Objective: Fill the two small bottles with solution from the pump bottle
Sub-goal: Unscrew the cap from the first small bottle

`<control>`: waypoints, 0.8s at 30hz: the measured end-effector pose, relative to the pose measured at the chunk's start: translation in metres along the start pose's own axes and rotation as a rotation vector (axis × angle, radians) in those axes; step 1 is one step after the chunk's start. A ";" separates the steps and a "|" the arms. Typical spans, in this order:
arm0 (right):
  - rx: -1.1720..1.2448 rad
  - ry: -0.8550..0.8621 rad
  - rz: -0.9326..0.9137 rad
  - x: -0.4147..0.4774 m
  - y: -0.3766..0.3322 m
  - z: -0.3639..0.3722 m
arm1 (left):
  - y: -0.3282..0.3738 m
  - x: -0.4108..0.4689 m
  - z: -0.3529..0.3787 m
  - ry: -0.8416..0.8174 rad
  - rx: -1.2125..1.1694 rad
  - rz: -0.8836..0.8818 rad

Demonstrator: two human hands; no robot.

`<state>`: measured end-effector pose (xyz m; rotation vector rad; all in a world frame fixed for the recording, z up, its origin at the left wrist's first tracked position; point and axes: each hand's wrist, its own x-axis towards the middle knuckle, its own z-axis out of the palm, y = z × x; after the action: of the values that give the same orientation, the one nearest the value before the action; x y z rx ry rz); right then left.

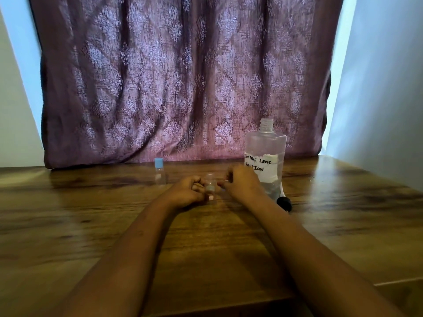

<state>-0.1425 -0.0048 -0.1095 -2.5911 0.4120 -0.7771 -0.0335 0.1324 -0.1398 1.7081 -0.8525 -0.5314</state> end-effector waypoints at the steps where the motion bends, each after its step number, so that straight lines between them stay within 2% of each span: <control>1: -0.031 -0.010 0.028 -0.001 0.000 0.002 | 0.001 -0.001 0.000 -0.010 -0.009 -0.008; 5: -0.174 -0.076 0.068 -0.005 0.002 0.008 | 0.003 -0.003 -0.002 -0.028 -0.008 -0.023; 14: -0.242 -0.112 0.061 -0.010 -0.002 0.001 | -0.005 0.000 -0.002 0.000 0.059 -0.023; 16: -0.213 0.071 -0.013 -0.013 -0.012 -0.015 | -0.006 0.001 -0.002 0.008 0.049 -0.026; 21: 0.024 0.901 -0.236 -0.017 -0.012 -0.065 | -0.006 0.005 -0.001 0.041 -0.103 0.016; 23: 0.127 1.061 -0.180 -0.013 0.007 -0.077 | -0.006 0.007 -0.001 0.054 -0.063 0.037; 24: 0.199 1.043 -0.110 -0.011 0.016 -0.080 | -0.006 0.008 -0.001 0.052 -0.056 0.033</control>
<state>-0.1995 -0.0383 -0.0608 -1.8405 0.4315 -2.0558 -0.0257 0.1278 -0.1451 1.6471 -0.8203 -0.4826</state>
